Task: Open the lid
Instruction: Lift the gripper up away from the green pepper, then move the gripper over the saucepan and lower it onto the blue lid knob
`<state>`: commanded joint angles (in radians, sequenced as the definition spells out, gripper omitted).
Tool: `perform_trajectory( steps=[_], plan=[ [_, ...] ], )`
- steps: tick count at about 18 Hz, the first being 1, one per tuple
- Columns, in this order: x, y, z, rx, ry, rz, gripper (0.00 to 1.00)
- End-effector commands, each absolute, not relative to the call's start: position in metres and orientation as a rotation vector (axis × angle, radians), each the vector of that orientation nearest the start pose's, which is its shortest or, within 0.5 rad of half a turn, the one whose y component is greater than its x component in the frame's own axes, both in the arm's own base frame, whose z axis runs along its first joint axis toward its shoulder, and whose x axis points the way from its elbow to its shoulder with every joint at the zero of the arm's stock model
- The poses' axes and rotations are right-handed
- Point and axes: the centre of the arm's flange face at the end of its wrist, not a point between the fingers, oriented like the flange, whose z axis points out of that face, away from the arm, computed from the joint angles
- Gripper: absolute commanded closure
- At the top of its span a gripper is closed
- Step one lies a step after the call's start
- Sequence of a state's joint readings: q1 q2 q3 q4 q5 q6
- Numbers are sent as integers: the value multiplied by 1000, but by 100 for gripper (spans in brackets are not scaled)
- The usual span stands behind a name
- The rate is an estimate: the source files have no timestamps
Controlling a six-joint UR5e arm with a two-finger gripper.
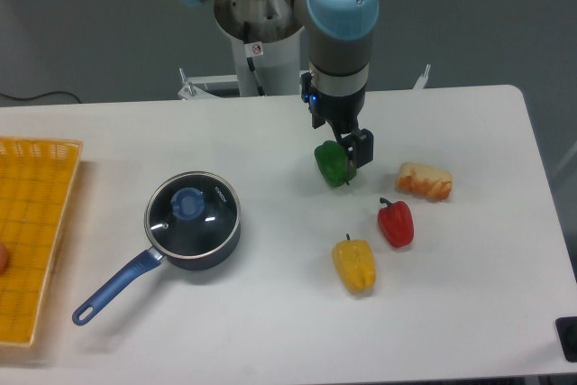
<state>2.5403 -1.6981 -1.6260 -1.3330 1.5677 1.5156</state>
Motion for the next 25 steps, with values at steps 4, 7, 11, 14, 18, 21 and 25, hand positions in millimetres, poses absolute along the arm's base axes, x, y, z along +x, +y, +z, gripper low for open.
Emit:
perform_trajectory(
  steps=[4, 7, 11, 14, 18, 21, 25],
  plan=[
    [-372, 419, 419, -3008, 835, 73, 0],
    [-368, 417, 415, -3010, 836, 67, 0],
    [-363, 413, 408, -3015, 835, 42, 0],
    [-356, 409, 406, -3017, 833, 37, 0],
    [-347, 405, 402, -3032, 775, 16, 0],
    [-326, 425, 392, -3086, 605, -3, 0],
    [-314, 449, 382, -3131, 399, -17, 0]
  ],
)
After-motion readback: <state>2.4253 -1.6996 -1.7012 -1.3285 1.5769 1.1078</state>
